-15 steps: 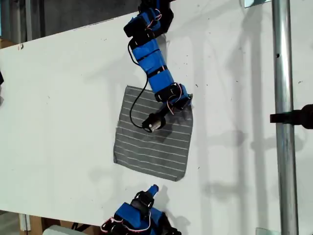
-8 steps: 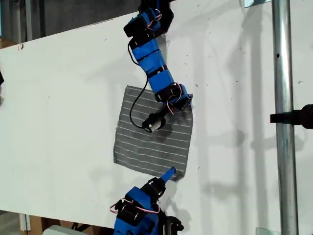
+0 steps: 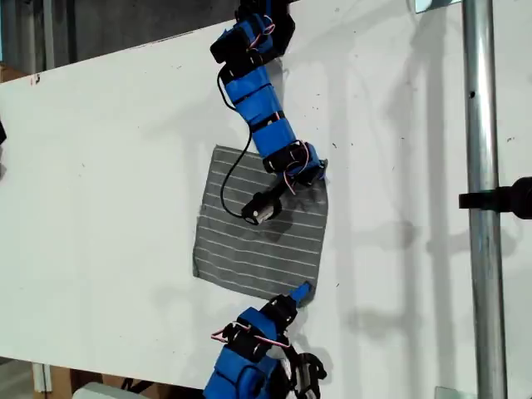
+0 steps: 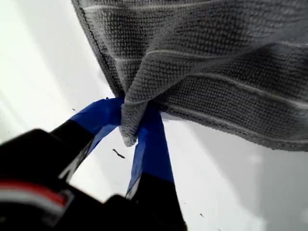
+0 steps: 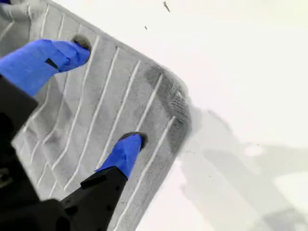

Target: Grasp corners of a towel and fold twice.

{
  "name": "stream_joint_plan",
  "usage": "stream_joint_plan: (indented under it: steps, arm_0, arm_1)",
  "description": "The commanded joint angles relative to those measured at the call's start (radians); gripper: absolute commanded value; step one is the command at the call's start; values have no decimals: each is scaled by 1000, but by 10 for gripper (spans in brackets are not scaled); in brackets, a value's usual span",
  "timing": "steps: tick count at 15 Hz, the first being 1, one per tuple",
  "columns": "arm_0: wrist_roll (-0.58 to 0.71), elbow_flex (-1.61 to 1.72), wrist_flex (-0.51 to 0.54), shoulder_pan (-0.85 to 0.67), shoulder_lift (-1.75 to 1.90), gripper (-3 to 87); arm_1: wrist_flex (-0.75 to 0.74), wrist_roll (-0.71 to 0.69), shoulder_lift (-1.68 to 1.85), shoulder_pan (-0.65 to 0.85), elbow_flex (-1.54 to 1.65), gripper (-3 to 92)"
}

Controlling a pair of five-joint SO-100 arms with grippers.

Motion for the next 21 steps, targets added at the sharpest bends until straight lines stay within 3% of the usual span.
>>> stream_joint_plan:
  steps: [1, 4, 5, 7, 10, 14, 16, 18, 21]
  arm_0:
    - [-67, 66, -81, 32, -18, 311]
    - [-107, 81, -115, 23, -83, 275]
    - [-104, 92, -130, 5, -92, 216]
    - [-78, 110, -146, -58, -80, -29]
    - [-69, 61, -74, -84, 61, -29]
    - [-97, -163, 152, -87, 189, -29]
    - [-26, -344, 258, -34, 156, -27]
    - [-8, -423, 359, 14, 84, 303]
    - [92, -278, 264, 46, 38, 363]
  arm_1:
    - [-12, -12, 46, 2, -5, -1]
    - [-14, -12, 46, 3, -6, -2]
    - [-14, -12, 44, 3, -6, -2]
    - [-14, -12, 41, 3, -6, -2]
    - [-14, -12, 41, 2, -6, -2]
    - [-14, -12, 40, 3, -6, -2]
    - [-12, -12, 40, 3, -6, -2]
    - [-14, -12, 38, 5, -8, -2]
    - [-14, -12, 38, 3, -11, -2]
